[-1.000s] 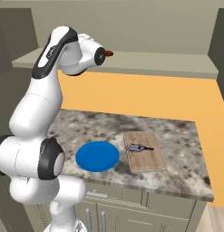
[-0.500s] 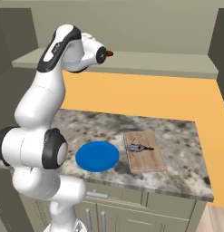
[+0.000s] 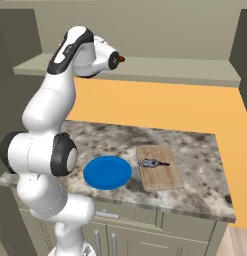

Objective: Pick the fish from the plate and place it on the cutting board. Then pick the condiment bottle from the cabinet and place it next to the cutting board.

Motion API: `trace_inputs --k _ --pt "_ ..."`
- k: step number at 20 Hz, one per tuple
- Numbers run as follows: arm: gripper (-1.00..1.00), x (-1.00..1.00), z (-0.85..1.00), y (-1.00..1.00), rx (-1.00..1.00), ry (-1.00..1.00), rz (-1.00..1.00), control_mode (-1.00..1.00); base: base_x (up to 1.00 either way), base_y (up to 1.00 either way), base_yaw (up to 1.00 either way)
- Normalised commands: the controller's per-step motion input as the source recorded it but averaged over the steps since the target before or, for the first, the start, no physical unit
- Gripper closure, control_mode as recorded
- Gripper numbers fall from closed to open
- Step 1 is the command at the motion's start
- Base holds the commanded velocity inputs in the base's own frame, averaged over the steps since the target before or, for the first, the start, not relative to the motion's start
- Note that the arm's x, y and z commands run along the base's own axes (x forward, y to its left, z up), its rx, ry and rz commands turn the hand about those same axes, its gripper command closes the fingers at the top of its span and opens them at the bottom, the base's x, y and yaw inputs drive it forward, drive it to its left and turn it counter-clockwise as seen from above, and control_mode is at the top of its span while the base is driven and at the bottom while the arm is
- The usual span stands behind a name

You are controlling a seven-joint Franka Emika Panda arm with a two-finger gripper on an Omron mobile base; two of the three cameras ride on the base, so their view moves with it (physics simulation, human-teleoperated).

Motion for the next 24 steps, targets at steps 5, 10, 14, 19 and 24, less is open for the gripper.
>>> trace_inputs --k 5,10,14,19,24 --pt "-1.0 0.19 0.0 0.06 0.01 0.0 0.0 -1.0 0.0 0.0 0.0" --pt "-1.0 0.19 0.0 0.07 0.01 0.0 0.0 -1.0 0.0 0.0 0.0" --pt "-1.0 0.21 -0.01 0.02 0.0 0.0 0.0 -1.0 0.0 0.0 0.0" --pt "-1.0 0.22 -0.04 0.0 0.0 0.0 0.0 -1.0 0.0 0.0 0.0" --pt "-1.0 0.2 -0.02 0.01 0.0 0.0 0.0 -1.0 0.0 0.0 0.0"
